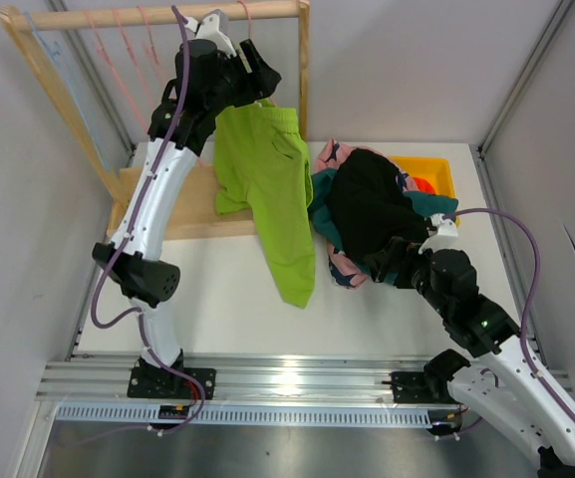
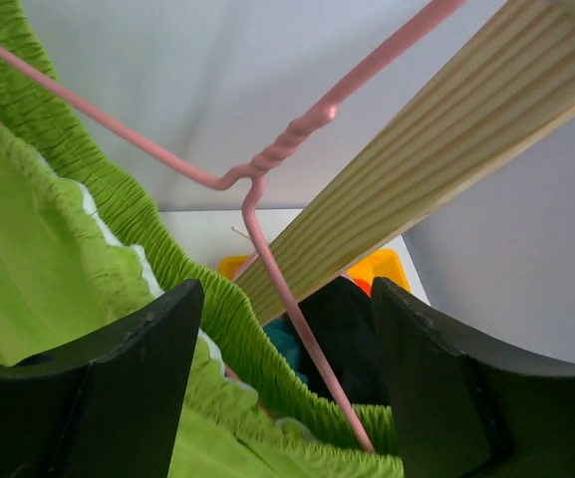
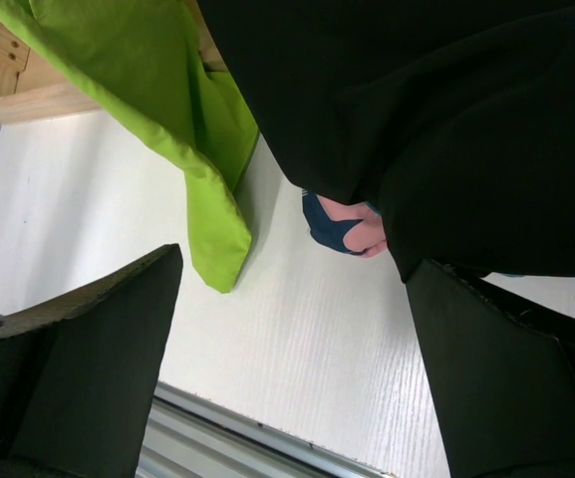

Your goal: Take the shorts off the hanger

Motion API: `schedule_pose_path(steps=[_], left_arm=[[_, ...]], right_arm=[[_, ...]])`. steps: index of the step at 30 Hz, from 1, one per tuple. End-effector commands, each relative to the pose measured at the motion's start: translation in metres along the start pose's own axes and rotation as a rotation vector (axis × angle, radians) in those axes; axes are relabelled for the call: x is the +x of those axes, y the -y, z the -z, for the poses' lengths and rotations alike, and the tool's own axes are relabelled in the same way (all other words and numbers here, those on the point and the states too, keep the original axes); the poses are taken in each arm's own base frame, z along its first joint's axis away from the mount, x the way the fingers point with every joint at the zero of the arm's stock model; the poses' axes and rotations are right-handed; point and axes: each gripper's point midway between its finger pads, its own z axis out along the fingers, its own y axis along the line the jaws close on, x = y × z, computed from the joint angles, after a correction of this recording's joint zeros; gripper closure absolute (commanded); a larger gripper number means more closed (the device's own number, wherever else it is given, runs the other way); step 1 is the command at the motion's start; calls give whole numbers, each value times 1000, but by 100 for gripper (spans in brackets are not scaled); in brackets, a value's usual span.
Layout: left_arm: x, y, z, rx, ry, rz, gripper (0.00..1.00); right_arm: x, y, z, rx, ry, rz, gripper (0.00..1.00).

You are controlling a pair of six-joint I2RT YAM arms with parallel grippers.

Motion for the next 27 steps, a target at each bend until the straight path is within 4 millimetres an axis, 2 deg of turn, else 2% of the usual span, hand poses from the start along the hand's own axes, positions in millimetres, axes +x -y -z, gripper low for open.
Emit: schedule_pose_path(steps=[1, 3, 7, 8, 10, 11, 17, 19, 20, 21, 22, 24, 25, 27], left_arm=[[-25, 20, 0, 40, 89, 6, 30], [-21, 20, -6, 40, 88, 7, 48], [-21, 23, -6, 36, 95, 2, 71], [-23, 24, -4, 39, 100, -1, 81], [-24, 25, 0, 38, 99, -6, 89], [-25, 25, 2, 39, 98, -10, 98], [-45, 37, 33, 56, 134, -17, 100], [-56, 43, 51, 67, 153, -11, 100], [-60, 45, 58, 71, 160, -9, 100], [-62, 48, 65, 76, 165, -7, 100], [-71, 52, 77, 87, 184, -5, 100], [-74, 57, 88, 100, 188, 0, 100], [-80, 61, 99, 113, 201, 2, 100], [-79, 63, 106, 121, 195, 7, 100]], right_arm=[[-9, -3, 3, -8, 30, 17, 1], [-6, -2, 3, -7, 25, 18, 1], [-3, -2, 1, -12, 21, 14, 1], [-4, -2, 1, -13, 23, 12, 1], [-4, -3, 1, -17, 23, 13, 1], [-4, -4, 1, -21, 24, 11, 1], [-19, -17, 4, -75, 54, 28, 1], [-37, -32, 9, -127, 92, 54, 1], [-42, -42, 12, -169, 96, 66, 1], [-61, -57, 19, -217, 140, 72, 1], [-67, -65, 19, -243, 144, 89, 1], [-83, -88, 26, -330, 167, 127, 1], [-105, -104, 37, -371, 210, 138, 1], [-116, -125, 33, -426, 207, 180, 1]])
